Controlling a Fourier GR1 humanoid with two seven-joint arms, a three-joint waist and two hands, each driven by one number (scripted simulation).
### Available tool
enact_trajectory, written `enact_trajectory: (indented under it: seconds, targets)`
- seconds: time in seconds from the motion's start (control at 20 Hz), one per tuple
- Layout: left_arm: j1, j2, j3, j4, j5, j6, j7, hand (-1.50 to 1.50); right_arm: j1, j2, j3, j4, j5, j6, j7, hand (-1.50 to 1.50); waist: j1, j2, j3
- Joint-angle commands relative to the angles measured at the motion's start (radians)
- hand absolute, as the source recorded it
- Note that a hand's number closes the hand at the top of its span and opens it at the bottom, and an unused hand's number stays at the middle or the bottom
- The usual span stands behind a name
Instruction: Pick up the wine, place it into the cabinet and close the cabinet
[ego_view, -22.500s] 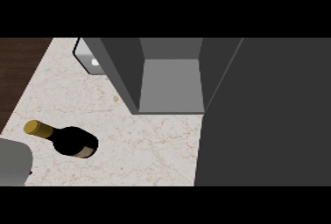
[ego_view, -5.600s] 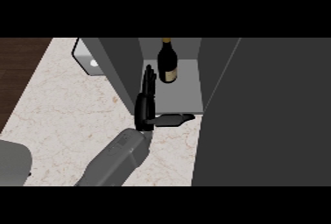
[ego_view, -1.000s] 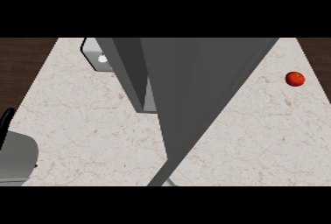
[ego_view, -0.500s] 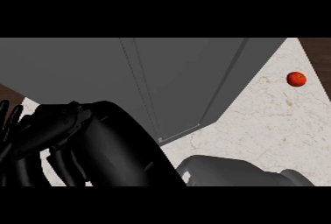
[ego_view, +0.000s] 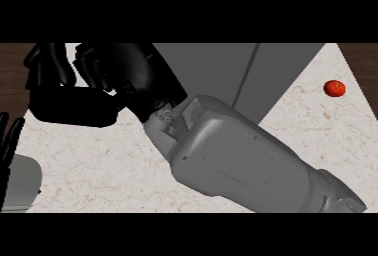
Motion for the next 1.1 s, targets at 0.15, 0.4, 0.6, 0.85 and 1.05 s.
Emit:
enact_trajectory:
  seconds: [0.15,0.4,0.6,0.85,1.05]
  targets:
    - [-0.033,-0.012,0.057,0.055,-0.017,-0.03,0.027,-1.5,-0.064,0.006,-0.113,0.23,-0.045,0.103,-0.109,1.5,-0.009,0.0,0.001]
    - [-0.049,-0.014,0.051,0.031,-0.012,-0.028,0.06,-1.5,-0.04,-0.024,-0.151,0.35,-0.037,0.142,-0.24,1.5,-0.004,0.004,0.0]
    - [-0.047,-0.023,0.032,-0.02,-0.035,0.02,0.085,-1.5,-0.018,-0.076,-0.164,0.375,-0.024,0.185,-0.296,1.5,-0.004,0.006,0.001]
    - [-0.095,-0.035,0.043,0.026,-0.032,0.014,0.08,-1.5,-0.015,-0.096,-0.152,0.428,0.008,0.203,-0.348,1.5,-0.008,0.015,0.0]
    - [-0.057,-0.043,0.032,-0.015,-0.041,0.011,0.078,-1.5,-0.002,-0.127,-0.164,0.414,-0.001,0.228,-0.333,1.5,-0.003,0.006,0.001]
